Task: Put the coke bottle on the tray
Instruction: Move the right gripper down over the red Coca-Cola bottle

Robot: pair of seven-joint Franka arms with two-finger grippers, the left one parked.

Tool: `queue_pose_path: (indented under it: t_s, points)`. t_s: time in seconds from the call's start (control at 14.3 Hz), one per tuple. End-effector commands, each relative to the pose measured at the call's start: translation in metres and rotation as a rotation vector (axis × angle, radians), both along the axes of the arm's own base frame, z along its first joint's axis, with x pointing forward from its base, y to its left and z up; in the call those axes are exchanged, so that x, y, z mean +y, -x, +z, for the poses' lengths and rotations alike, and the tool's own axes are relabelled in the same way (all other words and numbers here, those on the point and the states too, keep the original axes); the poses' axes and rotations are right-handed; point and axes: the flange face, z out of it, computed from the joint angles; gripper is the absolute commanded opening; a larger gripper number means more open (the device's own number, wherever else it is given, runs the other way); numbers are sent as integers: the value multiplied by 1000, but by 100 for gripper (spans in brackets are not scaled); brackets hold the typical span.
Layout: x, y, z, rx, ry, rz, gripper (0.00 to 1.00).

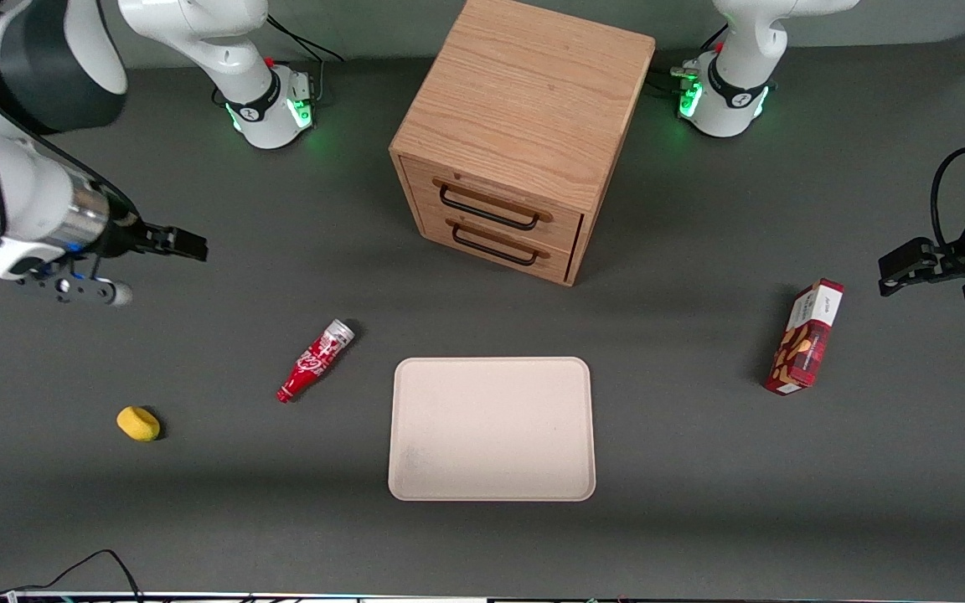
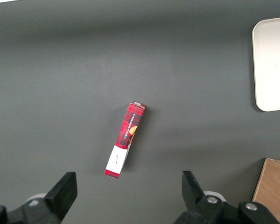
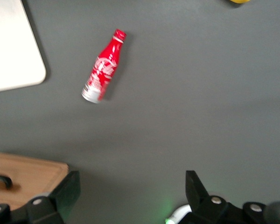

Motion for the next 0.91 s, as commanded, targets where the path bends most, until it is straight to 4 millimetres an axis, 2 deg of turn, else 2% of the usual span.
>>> queue_pose_path:
  t_s: [0.0,0.21,0.28,0.42,0.7,0.84]
  points:
    - [35,-32,-39,-23,-14,-149,100]
    - [55,-54,-91,-68,-24,-211,100]
    - [64,-54,-109,-91,-6,-217,100]
    - [66,-50,-148,-126,-2,-236,100]
    - [65,-25,-220,-212,1,-298,100]
    - [65,-20,-253,-228,20,-329,100]
